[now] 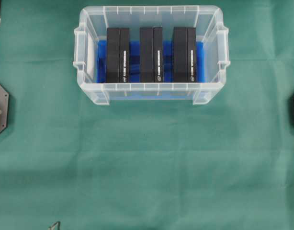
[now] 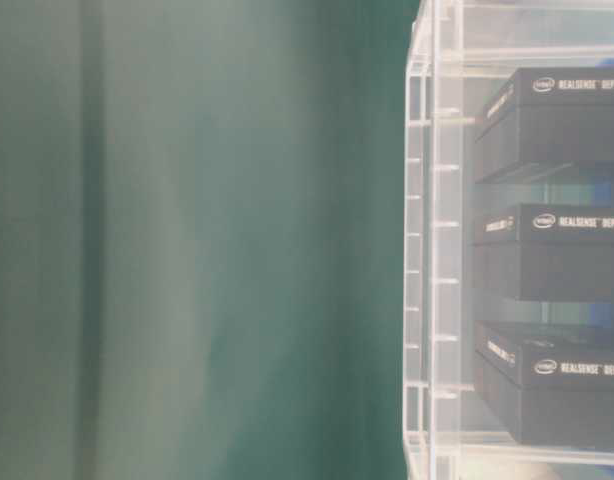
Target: Take the box out of the case with both arms.
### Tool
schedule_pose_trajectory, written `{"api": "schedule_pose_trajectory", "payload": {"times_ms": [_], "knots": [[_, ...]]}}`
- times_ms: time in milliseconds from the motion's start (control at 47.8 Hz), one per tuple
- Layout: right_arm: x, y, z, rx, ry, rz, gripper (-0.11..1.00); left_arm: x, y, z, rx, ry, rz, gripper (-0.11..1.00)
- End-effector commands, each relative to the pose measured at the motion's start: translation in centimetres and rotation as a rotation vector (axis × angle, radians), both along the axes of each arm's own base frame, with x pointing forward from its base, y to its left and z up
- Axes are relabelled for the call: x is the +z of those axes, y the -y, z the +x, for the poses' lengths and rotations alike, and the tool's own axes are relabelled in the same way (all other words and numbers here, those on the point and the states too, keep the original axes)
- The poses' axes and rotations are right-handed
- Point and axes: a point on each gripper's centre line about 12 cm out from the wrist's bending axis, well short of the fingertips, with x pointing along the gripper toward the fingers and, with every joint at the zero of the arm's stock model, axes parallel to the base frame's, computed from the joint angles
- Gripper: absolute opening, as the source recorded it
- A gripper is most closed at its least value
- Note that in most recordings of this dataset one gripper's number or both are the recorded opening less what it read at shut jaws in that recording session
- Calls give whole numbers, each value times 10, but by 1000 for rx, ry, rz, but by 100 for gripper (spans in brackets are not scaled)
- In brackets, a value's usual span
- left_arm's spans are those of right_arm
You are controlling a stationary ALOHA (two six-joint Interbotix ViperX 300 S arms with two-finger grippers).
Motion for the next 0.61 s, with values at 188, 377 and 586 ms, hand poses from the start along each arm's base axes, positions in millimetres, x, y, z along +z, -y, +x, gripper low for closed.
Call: {"api": "schedule_pose_trajectory", "payload": {"times_ms": [188,377,586], "knots": [[4,16,8,0,29,-25,0,7,-15,4,-8,-14,14,0],[4,17,8,-4,32,-32,0,6,-15,4,-8,-15,13,0],[5,19,11,3,59,-51,0,5,-15,5,-6,-18,9,0]]}}
